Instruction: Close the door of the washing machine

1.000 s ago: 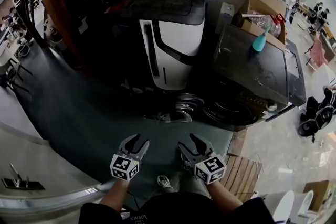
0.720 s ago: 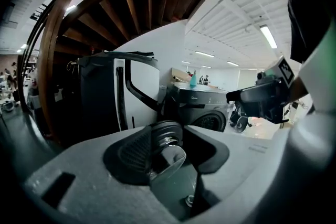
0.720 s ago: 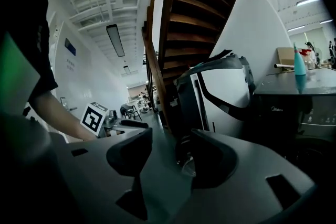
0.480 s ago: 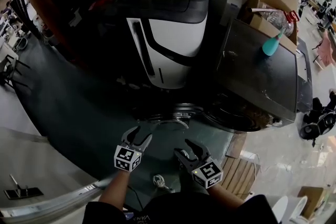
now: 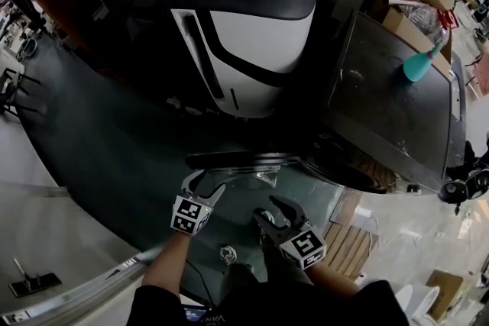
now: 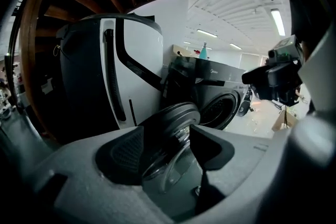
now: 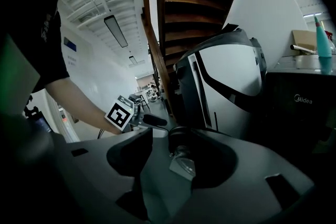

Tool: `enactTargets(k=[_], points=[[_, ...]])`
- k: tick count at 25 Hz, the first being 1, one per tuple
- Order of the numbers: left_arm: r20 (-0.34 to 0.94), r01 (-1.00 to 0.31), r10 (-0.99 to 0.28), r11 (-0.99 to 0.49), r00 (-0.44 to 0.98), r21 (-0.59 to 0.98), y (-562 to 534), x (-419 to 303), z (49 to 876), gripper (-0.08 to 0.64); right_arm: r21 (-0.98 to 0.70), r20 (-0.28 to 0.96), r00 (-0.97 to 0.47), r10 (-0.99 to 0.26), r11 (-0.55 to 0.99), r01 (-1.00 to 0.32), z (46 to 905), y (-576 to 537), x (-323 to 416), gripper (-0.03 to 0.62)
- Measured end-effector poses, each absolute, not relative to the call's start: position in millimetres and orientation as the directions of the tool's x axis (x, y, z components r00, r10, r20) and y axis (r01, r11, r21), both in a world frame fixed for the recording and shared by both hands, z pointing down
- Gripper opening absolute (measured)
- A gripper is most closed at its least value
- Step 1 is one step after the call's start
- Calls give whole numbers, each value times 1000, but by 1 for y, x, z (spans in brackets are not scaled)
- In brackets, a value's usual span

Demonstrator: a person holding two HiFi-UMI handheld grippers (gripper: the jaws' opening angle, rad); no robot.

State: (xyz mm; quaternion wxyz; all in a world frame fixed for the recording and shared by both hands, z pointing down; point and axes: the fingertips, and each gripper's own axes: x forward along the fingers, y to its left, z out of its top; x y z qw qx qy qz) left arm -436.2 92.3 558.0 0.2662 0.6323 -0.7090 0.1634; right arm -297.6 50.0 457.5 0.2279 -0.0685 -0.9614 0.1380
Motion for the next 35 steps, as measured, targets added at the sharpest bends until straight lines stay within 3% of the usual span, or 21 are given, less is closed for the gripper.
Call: enactTargets(k=[15,22,35], points=[[728,-1000,-686,-29,16,-5,56,-484,620,359,-322,453,-863,222,944,74,496,42,-284,209],[794,-988,-597,-151,116,31,59,-477,649,374,-347,479,-863,162,938,-16,508,41,-260,209],[781,-982,-605,-182,154,53,80,-443,642,351,-334,484,-873,-60,910,-247,515,44,-209,209]])
